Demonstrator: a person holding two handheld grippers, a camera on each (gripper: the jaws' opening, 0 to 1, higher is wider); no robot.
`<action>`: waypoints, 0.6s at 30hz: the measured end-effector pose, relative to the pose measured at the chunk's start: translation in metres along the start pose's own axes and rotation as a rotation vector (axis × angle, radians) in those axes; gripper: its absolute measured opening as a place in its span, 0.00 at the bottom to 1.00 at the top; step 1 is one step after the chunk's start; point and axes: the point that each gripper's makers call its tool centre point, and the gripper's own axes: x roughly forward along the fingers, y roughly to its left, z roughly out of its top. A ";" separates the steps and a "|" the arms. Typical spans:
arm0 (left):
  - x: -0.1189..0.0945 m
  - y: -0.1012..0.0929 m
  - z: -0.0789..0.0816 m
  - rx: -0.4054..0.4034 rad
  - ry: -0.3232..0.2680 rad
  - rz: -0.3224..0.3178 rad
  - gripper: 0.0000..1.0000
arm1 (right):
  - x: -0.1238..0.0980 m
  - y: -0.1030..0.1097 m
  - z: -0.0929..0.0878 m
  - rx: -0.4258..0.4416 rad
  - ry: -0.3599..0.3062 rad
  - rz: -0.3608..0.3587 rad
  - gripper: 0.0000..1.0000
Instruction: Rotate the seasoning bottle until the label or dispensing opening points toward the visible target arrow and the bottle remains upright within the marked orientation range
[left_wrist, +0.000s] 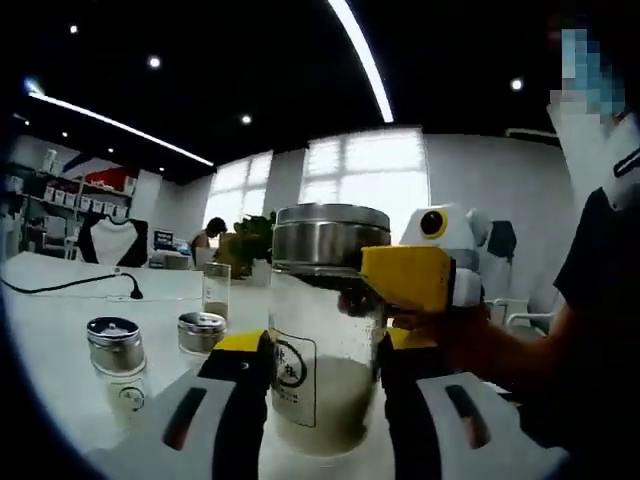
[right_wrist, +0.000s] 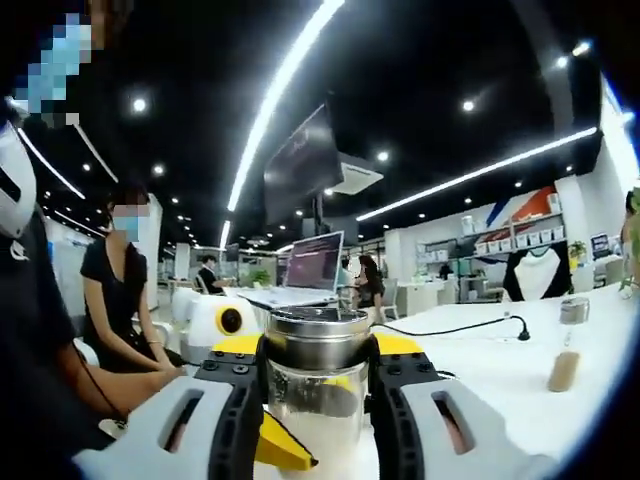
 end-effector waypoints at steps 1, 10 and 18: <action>-0.001 0.000 0.000 0.007 0.004 -0.001 0.47 | 0.000 0.001 0.000 0.000 -0.005 0.011 0.38; -0.001 0.025 -0.005 0.136 0.093 0.209 0.46 | 0.001 -0.018 -0.006 -0.077 0.041 -0.122 0.38; -0.002 0.047 -0.012 0.353 0.192 0.461 0.46 | 0.006 -0.039 -0.018 -0.116 0.114 -0.350 0.40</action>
